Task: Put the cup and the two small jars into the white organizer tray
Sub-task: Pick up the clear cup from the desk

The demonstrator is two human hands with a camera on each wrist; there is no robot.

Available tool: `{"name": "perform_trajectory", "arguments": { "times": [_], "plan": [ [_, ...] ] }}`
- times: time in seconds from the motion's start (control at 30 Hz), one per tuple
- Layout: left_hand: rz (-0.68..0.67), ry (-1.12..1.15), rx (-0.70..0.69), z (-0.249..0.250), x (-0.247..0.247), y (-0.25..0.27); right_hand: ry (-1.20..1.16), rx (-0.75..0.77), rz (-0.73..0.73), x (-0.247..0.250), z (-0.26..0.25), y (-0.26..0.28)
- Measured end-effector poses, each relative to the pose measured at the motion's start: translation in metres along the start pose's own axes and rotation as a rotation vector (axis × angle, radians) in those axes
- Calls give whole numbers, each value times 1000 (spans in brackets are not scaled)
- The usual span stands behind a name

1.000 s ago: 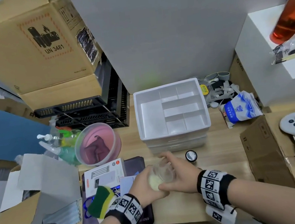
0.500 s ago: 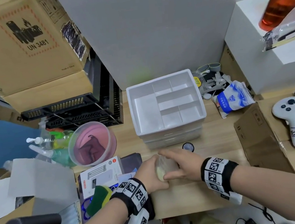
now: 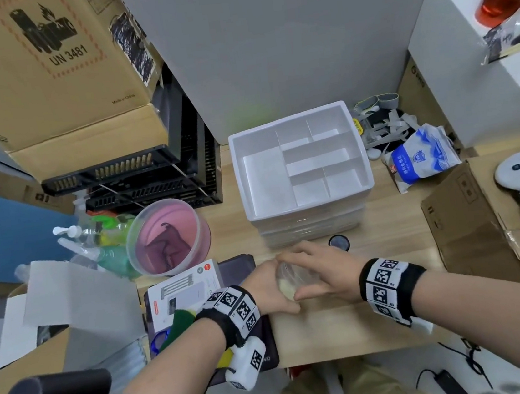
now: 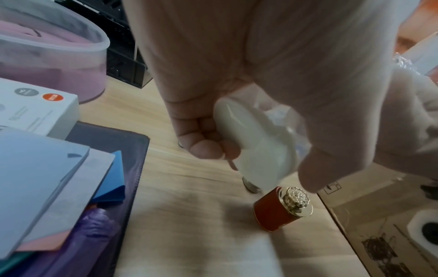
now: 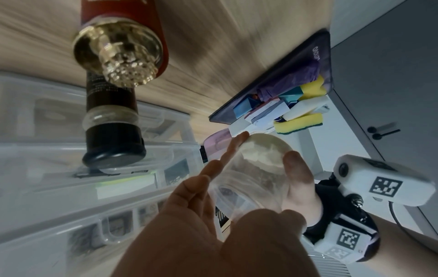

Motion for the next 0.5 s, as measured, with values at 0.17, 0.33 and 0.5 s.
{"name": "perform_trajectory", "arguments": {
  "times": [0.17, 0.33, 0.5],
  "plan": [
    [51, 40, 5, 1, 1, -3, 39, -2, 72, 9, -9, 7],
    [98, 30, -36, 10, 6, 1, 5, 7, 141, 14, -13, 11],
    [113, -15, -40, 14, 12, 3, 68, 42, 194, 19, -15, 12]
  ]
}}
Point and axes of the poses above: each hand's wrist, its own y-axis away from the middle knuckle, its own x-axis out of the back of the hand, z = x × y, the point moved 2 cm from there along -y, towards the middle knuckle, and after that the axes turned 11 degrees about -x, right-handed, at the moved point
